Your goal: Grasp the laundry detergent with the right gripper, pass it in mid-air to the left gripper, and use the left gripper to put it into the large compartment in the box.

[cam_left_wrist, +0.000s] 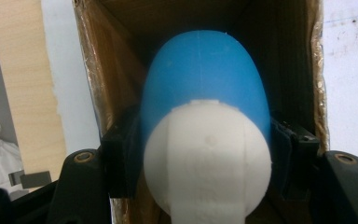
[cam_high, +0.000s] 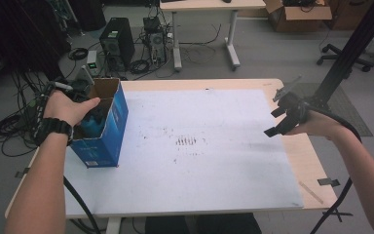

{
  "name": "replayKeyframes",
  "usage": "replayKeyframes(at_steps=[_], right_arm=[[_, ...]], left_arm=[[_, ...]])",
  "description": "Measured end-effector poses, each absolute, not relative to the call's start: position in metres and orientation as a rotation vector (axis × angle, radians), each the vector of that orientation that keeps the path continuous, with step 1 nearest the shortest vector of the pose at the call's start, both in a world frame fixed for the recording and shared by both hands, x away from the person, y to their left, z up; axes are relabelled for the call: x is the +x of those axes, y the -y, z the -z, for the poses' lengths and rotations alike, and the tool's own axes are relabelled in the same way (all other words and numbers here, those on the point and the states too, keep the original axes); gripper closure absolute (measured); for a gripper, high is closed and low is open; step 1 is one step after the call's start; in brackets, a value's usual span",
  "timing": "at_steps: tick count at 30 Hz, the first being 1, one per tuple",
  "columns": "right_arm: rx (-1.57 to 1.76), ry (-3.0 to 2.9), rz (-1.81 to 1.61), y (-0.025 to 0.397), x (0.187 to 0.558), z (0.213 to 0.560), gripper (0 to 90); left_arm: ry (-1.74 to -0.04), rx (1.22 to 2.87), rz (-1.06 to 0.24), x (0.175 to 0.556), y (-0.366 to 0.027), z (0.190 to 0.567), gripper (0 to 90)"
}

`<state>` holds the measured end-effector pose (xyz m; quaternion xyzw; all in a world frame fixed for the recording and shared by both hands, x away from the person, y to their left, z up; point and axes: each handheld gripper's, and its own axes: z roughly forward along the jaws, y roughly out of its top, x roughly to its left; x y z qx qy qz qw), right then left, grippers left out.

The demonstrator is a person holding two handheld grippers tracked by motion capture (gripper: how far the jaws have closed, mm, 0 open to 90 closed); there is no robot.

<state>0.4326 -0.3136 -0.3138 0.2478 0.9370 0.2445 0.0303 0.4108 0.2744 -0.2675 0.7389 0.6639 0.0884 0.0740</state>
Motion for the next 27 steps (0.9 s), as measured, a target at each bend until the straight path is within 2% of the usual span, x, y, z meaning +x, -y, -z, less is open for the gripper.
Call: replayKeyframes(at_steps=[27], right_arm=[[0.771,-2.893,-0.754,0.3127,0.4317,0.3158,4.6]], left_arm=[[-2.008,2.202,-0.236,0.4106,-0.2715,0.2739,37.0]])
